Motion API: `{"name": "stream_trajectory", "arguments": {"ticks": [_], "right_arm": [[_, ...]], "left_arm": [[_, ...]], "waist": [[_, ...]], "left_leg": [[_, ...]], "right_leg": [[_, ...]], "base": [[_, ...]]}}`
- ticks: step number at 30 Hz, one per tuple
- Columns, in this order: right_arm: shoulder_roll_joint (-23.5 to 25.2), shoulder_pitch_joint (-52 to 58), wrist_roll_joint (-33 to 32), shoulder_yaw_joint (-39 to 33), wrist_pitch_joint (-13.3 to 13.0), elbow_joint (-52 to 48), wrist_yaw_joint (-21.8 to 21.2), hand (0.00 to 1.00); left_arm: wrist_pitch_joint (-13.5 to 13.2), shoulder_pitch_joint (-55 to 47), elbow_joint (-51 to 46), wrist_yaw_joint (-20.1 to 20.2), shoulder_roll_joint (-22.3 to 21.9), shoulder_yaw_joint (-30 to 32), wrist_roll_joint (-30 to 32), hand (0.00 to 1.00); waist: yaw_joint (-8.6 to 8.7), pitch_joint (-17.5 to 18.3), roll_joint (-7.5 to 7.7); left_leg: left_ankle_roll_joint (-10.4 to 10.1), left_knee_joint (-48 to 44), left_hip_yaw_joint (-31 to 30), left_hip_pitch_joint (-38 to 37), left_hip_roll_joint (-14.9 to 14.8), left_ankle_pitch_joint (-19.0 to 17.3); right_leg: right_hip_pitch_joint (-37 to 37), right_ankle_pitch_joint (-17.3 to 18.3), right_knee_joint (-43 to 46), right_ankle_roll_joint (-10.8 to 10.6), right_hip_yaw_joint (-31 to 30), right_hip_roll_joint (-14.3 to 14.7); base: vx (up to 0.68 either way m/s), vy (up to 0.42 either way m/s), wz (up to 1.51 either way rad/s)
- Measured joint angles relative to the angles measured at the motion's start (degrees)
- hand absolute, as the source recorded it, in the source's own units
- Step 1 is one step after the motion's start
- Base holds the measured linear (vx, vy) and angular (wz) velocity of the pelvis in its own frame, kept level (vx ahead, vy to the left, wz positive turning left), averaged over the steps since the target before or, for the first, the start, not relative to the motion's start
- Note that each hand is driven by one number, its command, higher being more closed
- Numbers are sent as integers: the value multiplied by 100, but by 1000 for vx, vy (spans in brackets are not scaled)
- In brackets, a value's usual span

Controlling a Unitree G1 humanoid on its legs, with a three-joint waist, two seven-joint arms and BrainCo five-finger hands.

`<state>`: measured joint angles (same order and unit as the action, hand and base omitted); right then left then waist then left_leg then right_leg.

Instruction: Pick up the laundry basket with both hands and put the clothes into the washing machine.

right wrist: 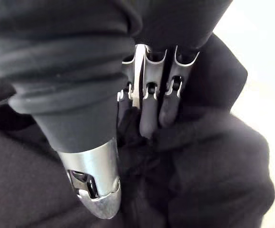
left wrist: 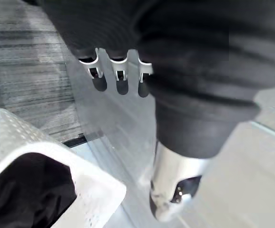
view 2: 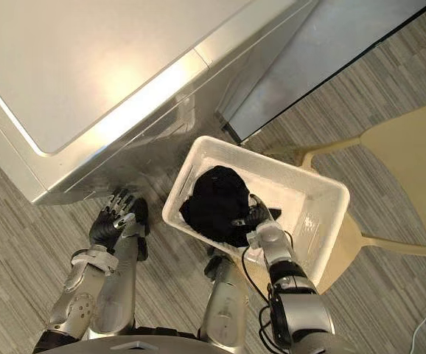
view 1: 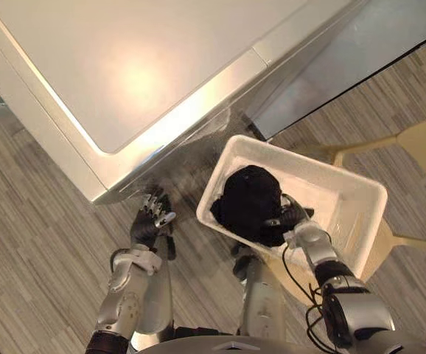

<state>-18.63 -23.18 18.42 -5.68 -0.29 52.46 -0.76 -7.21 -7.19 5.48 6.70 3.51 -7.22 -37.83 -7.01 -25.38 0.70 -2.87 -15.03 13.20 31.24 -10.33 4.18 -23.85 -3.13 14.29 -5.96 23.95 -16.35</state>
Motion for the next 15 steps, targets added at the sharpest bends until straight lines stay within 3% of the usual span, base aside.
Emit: {"name": "stream_trajectory", "arguments": {"ticks": [5, 11, 15], "right_arm": [[-143, 816, 13, -474, -2, -33, -47, 0], [-579, 1731, 233, -1087, 353, 264, -193, 0], [-769, 1844, 233, -1149, 549, 471, -267, 0]], "left_arm": [[46, -32, 3, 35, -11, 122, 88, 0], [53, 43, 24, 201, -33, 277, 88, 0], [53, 188, 67, 246, -192, 252, 89, 0]], "waist": [[20, -3, 5], [287, -103, -91], [356, -156, -195]], "left_leg": [[47, -208, 314, 19, -27, -151], [29, -397, 837, -47, -131, -367], [25, -402, 1086, -159, -147, -427]], "right_leg": [[-177, -45, 20, 4, -320, -35], [-481, -153, 38, -31, -878, -19], [-614, -177, 106, -76, -1145, -19]], "base": [[25, -8, -24], [22, -16, -39], [32, -16, -30]]}}
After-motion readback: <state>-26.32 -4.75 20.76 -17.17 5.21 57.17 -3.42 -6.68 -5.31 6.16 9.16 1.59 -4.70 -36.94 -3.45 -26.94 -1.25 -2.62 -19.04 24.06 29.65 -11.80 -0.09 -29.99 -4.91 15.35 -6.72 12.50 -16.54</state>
